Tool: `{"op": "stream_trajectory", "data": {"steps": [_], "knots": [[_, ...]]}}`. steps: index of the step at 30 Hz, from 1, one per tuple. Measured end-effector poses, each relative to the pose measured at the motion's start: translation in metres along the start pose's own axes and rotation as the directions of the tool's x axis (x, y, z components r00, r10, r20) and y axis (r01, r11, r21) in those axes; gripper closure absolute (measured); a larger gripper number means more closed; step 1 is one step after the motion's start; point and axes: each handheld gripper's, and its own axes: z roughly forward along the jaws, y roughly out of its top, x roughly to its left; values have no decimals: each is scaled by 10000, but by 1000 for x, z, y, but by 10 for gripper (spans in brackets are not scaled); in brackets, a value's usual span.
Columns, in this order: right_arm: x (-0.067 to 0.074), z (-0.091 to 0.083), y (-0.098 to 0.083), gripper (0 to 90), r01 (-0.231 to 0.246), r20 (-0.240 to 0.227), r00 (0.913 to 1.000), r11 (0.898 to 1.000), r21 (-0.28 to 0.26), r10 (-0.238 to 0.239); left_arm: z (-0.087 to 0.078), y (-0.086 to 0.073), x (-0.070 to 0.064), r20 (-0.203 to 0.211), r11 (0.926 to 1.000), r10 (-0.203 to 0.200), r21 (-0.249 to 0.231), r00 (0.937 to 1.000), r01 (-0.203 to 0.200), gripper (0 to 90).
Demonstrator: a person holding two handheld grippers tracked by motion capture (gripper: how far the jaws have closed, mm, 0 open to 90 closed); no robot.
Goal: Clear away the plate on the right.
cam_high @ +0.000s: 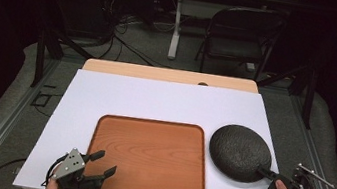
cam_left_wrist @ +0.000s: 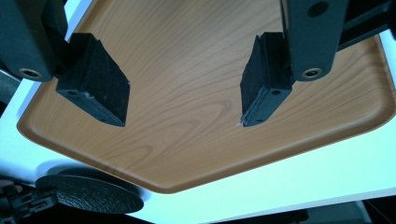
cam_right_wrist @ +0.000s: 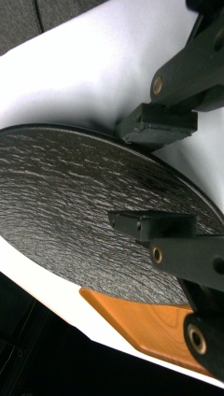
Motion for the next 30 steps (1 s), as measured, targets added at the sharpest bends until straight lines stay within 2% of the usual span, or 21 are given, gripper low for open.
{"op": "stream_trajectory", "data": {"steps": [8, 11, 13, 20, 26, 30], "knots": [[0, 1, 1, 614, -141, 116, 9998, 9999, 40, 141, 0, 0, 0, -14, 10000, 4, 18, 10000, -4, 328], [0, 1, 2, 633, -29, 304, 9995, 9999, 137, 25, -1, 0, 1, -8, 10000, 13, 19, 10000, -13, 328], [1, 1, 3, 658, -188, 379, 9991, 9997, 172, 181, -1, 0, 1, -23, 10000, -24, 10, 10000, 24, 328], [0, 1, 4, 717, -232, 558, 9982, 9995, 209, 220, 0, 0, 1, -33, 10000, -36, 47, 10000, 36, 328], [1, 1, 8, 737, -619, 483, 9970, 9978, 237, 607, 0, 0, 2, -30, 10000, -24, 79, 10000, 25, 328], [2, -1, 9, 748, -647, 395, 9972, 9977, 209, 638, 1, 0, 2, 10, 9999, -95, 79, 10000, 95, 328]]}}
